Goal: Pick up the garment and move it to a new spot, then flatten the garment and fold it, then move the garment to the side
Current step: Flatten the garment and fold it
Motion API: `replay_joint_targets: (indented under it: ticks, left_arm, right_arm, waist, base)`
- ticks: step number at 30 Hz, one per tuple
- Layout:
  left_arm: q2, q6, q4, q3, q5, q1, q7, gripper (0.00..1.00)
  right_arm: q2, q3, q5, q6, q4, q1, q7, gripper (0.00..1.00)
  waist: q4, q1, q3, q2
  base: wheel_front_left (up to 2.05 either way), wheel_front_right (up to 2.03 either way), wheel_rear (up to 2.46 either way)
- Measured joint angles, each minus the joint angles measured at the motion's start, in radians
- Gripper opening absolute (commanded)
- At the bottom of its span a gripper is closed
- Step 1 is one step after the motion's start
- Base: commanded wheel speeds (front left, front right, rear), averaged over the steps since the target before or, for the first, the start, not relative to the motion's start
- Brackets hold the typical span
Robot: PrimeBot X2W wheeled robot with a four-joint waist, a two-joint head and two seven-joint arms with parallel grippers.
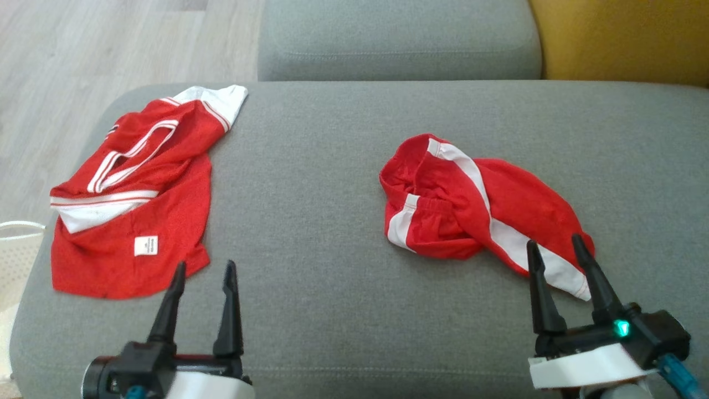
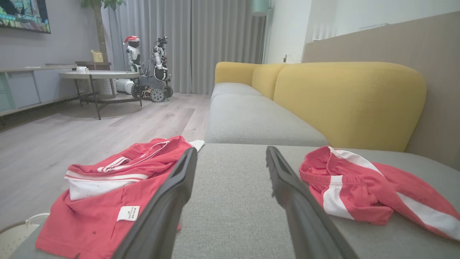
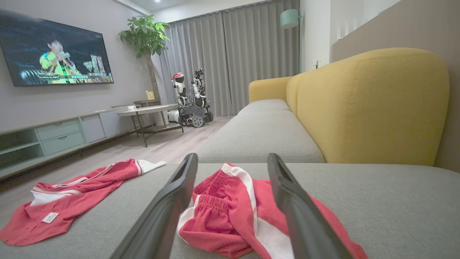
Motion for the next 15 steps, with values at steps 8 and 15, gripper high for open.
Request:
replay_joint_targets:
  ticks: [8,15]
  left_arm:
    - [0.000,-0.011,0.017,-0.009,0.074,0.003,0.000,1.00]
    - [0.000,-0.011,0.020,-0.028,0.089,0.003,0.000,1.00]
  right_arm:
    - [0.001,0.003,-0.013,0.000,0.007,0.004,0.000,1.00]
    - [0.001,0.001,0.010,0.000,0.020,0.005,0.000,1.00]
  waist:
    - [-0.005,0.0000,-0.016,0.0000]
    - [-0.006,0.0000,-0.015,0.0000]
  base:
    - [0.00,0.00,0.00]
    - [0.00,0.00,0.00]
